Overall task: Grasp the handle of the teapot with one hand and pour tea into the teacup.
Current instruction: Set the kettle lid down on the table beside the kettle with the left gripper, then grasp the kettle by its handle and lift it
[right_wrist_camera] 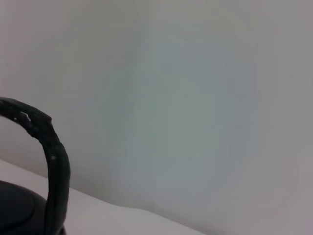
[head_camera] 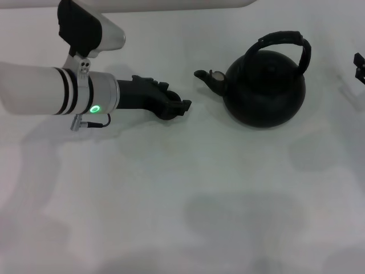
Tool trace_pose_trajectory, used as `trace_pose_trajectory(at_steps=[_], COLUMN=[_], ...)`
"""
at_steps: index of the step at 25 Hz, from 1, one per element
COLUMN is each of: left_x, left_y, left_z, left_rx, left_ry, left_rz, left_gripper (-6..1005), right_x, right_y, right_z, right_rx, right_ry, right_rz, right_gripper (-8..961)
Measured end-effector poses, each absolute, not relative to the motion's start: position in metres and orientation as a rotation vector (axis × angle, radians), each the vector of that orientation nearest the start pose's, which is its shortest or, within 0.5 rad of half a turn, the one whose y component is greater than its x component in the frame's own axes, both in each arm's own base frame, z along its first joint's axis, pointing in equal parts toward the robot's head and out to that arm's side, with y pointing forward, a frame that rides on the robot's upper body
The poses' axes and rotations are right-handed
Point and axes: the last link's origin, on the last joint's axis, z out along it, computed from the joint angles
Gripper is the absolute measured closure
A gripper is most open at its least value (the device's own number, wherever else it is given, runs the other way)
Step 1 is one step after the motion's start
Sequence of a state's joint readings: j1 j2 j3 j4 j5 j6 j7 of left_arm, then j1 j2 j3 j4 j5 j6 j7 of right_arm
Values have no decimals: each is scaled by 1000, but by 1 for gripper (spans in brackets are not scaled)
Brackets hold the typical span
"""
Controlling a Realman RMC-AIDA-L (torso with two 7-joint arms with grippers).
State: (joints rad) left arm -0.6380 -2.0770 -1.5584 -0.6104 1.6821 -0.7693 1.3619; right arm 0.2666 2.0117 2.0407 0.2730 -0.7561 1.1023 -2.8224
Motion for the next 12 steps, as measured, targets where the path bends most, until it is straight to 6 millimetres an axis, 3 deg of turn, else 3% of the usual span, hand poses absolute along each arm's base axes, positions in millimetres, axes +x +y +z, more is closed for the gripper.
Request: trace_pose_trajectory(at_steps=[4,12], left_x=[-227,-244], left_y=[369,335], left_z=[-90,-48], left_rx=[-2610,-2440], left_ry=[-725,-561], left_rz=[-262,-482], left_gripper=[242,242], right_x=[384,389], right_y=[296,291], right_z=[27,33], right_rx=[-1851,-1836], right_ry=[383,386], right_rz=[427,414], right_gripper=[138,136])
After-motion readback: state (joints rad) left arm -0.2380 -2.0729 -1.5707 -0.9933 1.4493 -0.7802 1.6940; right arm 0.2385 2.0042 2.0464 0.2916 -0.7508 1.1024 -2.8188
